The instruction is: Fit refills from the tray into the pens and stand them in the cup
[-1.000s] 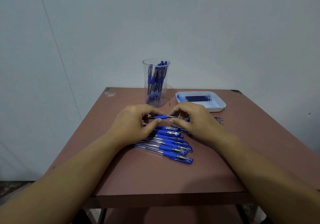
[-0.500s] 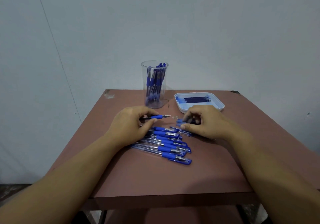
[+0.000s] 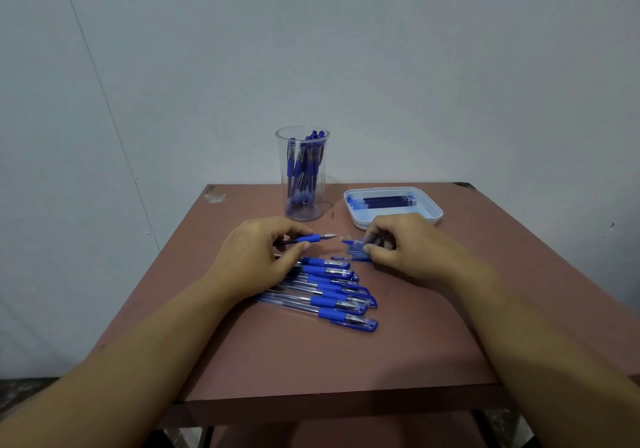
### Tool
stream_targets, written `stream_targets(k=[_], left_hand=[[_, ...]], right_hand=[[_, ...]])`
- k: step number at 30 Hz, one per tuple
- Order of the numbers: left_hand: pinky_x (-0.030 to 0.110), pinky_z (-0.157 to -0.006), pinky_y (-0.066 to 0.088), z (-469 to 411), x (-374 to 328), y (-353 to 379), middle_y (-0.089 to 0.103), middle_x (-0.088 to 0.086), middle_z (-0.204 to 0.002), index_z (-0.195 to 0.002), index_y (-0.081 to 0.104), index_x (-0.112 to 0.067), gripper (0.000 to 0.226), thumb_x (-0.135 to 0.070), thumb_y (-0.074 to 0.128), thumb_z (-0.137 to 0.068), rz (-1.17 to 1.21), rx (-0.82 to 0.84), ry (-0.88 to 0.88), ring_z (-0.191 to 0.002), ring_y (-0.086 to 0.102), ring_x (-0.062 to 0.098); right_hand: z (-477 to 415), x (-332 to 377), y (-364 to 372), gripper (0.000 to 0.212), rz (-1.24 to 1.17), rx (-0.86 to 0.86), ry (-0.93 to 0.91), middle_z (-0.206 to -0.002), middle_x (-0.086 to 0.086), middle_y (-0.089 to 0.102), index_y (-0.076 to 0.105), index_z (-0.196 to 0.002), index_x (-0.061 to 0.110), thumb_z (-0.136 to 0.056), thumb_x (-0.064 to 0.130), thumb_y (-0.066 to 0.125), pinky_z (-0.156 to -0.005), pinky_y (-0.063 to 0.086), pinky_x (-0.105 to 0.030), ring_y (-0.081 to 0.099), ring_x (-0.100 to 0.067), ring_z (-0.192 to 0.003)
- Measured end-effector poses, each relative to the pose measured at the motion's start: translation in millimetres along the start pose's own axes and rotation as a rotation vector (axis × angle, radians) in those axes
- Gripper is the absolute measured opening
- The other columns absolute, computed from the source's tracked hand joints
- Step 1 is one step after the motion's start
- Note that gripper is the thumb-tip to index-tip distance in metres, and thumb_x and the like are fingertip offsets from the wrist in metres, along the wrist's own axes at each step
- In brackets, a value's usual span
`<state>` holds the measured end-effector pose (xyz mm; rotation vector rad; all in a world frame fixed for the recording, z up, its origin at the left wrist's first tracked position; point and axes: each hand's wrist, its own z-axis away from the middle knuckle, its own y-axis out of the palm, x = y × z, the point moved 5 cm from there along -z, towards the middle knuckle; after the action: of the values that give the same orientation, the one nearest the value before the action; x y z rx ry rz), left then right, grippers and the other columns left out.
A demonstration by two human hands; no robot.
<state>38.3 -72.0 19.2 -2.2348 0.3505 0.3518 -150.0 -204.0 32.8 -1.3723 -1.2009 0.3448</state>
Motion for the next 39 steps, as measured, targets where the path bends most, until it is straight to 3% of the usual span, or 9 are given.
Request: stream_targets(k=[6,12,18,23,28,31,34,37,39], left_hand=[[0.016,-0.067,0.047,-0.3,-3.4,-0.4,0.067,-0.02,-0.085,-0.106,0.073,-0.033,0.021,-0.028,0.074,-0.085,-0.006,0.011,0.005,-0.074,0.062,0.001],[0.026,-0.069,0.054,-0.1,-7.0,-0.1,0.071,-0.018,-0.09,-0.106,0.073,-0.033,0.023,-0.037,0.066,-0.084,0.014,0.022,0.013,-0.076,0.062,0.002],[0.028,-0.07,0.056,-0.6,-14.9,0.8,0.072,-0.013,-0.092,-0.108,0.073,-0.027,0.022,-0.029,0.07,-0.086,0.005,-0.017,0.1,-0.078,0.062,0.002],[0.013,-0.067,0.044,1.8,-22.2,-6.7,0.068,-0.009,-0.084,-0.101,0.075,-0.018,0.019,-0.028,0.064,-0.089,-0.069,-0.124,0.216,-0.074,0.047,-0.006],[0.013,-0.066,0.044,3.6,-21.6,-8.9,0.061,-0.013,-0.08,-0.101,0.074,-0.016,0.023,-0.032,0.061,-0.09,-0.042,-0.12,0.222,-0.071,0.048,-0.003],[0.013,-0.065,0.045,-0.3,-23.6,-8.8,0.06,-0.016,-0.083,-0.104,0.072,-0.019,0.023,-0.034,0.061,-0.091,0.006,-0.141,0.157,-0.07,0.053,0.002],[0.008,-0.07,0.044,-5.0,-25.7,-8.5,0.064,-0.014,-0.089,-0.108,0.071,-0.019,0.02,-0.022,0.072,-0.088,0.076,-0.179,0.102,-0.078,0.058,0.001],[0.005,-0.081,0.038,-13.4,-19.8,-17.3,0.063,-0.01,-0.102,-0.115,0.067,-0.016,0.033,-0.029,0.074,-0.085,0.032,-0.17,0.102,-0.088,0.054,-0.003],[0.015,-0.089,0.04,-24.3,-7.4,-26.9,0.057,-0.009,-0.113,-0.124,0.061,-0.016,0.046,-0.039,0.073,-0.085,-0.056,-0.151,0.076,-0.098,0.051,0.002]], right_hand=[[-0.4,7.5,-0.3,0.007,-0.121,-0.043,-0.032,-0.074,0.009,0.064,0.065,-0.091,0.031,-0.09,0.024,0.066,-0.059,0.044,-0.014,0.056,-0.001,-0.064],[-0.4,20.3,4.3,0.008,-0.106,-0.076,-0.114,-0.082,0.011,0.063,0.068,-0.097,0.026,-0.09,0.022,0.066,-0.062,0.042,-0.012,0.056,-0.002,-0.073],[-1.6,33.2,9.9,0.013,-0.1,-0.159,-0.236,-0.086,0.018,0.058,0.071,-0.104,0.021,-0.092,0.021,0.065,-0.071,0.04,-0.009,0.054,-0.001,-0.082],[0.4,36.0,12.5,0.015,-0.112,-0.274,-0.335,-0.089,0.007,0.064,0.071,-0.105,0.015,-0.091,0.019,0.065,-0.072,0.044,-0.013,0.057,-0.006,-0.083],[1.3,42.1,13.3,0.016,-0.116,-0.316,-0.406,-0.091,0.005,0.065,0.07,-0.106,0.013,-0.092,0.018,0.064,-0.074,0.045,-0.012,0.058,-0.005,-0.084],[-3.0,39.7,13.5,0.011,-0.295,-0.282,-0.281,-0.089,0.007,0.065,0.068,-0.103,0.021,-0.094,0.022,0.063,-0.071,0.049,-0.018,0.06,-0.006,-0.08],[-10.4,33.0,13.6,0.01,-0.659,-0.238,-0.133,-0.091,-0.006,0.067,0.065,-0.098,0.024,-0.092,0.017,0.065,-0.074,0.057,-0.031,0.063,-0.017,-0.077],[-15.6,20.8,-0.4,0.016,-0.851,-0.314,-0.059,-0.089,-0.005,0.067,0.063,-0.094,0.021,-0.09,0.006,0.065,-0.074,0.057,-0.025,0.064,-0.01,-0.077],[-19.9,14.1,-19.4,0.015,-0.854,-0.416,-0.044,-0.087,-0.004,0.065,0.063,-0.094,0.019,-0.09,0.004,0.063,-0.073,0.054,-0.018,0.064,-0.005,-0.073]])
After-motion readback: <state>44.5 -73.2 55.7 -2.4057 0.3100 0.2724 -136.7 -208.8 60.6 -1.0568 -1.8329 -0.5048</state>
